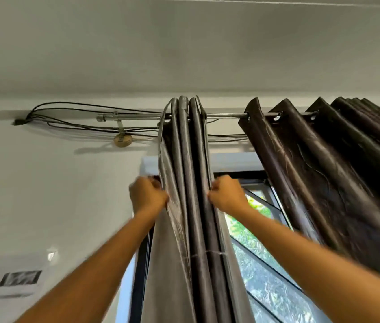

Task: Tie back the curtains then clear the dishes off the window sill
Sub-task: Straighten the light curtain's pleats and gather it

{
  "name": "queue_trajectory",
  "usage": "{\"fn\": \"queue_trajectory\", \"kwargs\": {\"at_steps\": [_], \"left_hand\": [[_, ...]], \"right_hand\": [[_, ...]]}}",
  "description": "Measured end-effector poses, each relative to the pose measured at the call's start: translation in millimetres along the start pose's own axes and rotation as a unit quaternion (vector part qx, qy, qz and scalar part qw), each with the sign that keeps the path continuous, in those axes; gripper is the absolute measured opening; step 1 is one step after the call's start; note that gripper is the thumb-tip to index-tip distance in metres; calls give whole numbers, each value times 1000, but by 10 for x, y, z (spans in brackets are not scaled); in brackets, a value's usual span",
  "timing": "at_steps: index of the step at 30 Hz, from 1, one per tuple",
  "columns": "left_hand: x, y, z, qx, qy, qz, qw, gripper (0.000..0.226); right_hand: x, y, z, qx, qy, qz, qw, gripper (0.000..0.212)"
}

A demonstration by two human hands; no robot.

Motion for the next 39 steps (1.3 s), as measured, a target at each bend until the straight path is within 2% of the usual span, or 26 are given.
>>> {"fn": "queue_trajectory", "kwargs": {"at_steps": [2, 5, 8, 11, 13, 17, 20, 23, 28, 31, 39], "left_hand": [[-302, 152, -6, -31, 33, 25, 999, 20], [-685, 314, -85, -58, 74, 36, 995, 43], [-1004, 324, -39, -63, 81, 38, 994, 48], [-1425, 252, 181, -11, 85, -18, 996, 59], [-1726, 273, 364, 12, 93, -45, 995, 55], [-2337, 576, 607, 27, 132, -6, 991, 19], [-2838, 967, 743, 41, 159, 40, 986, 17], [-3324, 1395, 848, 62, 192, 83, 976, 19], [-4064, 1768, 1218, 22, 202, 157, 967, 20], [-4359, 2006, 1358, 14, 207, 204, 957, 16], [-4517, 2508, 1647, 8, 166, 267, 949, 8]], "right_hand": [[-347, -75, -73, -29, 5, -1, 1000, 22], [-819, -153, -148, -38, 16, 8, 999, 25], [-1259, -211, -71, -25, 2, 0, 1000, 25], [-1763, -229, 18, -17, -17, -6, 1000, 24], [-2144, -218, 64, -7, -32, -5, 999, 25], [-2857, -102, 80, -12, -63, 9, 998, 30], [-3365, 16, -64, 26, -69, 36, 997, 41], [-3741, 167, -200, 39, -67, 74, 994, 38], [-4348, 272, -553, 39, 9, 96, 995, 37], [-4787, 304, -852, 31, 80, 96, 992, 37], [-5516, 357, -1544, 33, 233, 12, 972, 46]]}}
Point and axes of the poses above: each hand's wrist, its own x-axis towards the middle knuckle, its own z-axis out of the back of the hand, y = z × x, the point moved 10 cm from there along x, towards the middle knuckle, and after that the axes turned 3 degrees about -x, right-handed, at the moved point
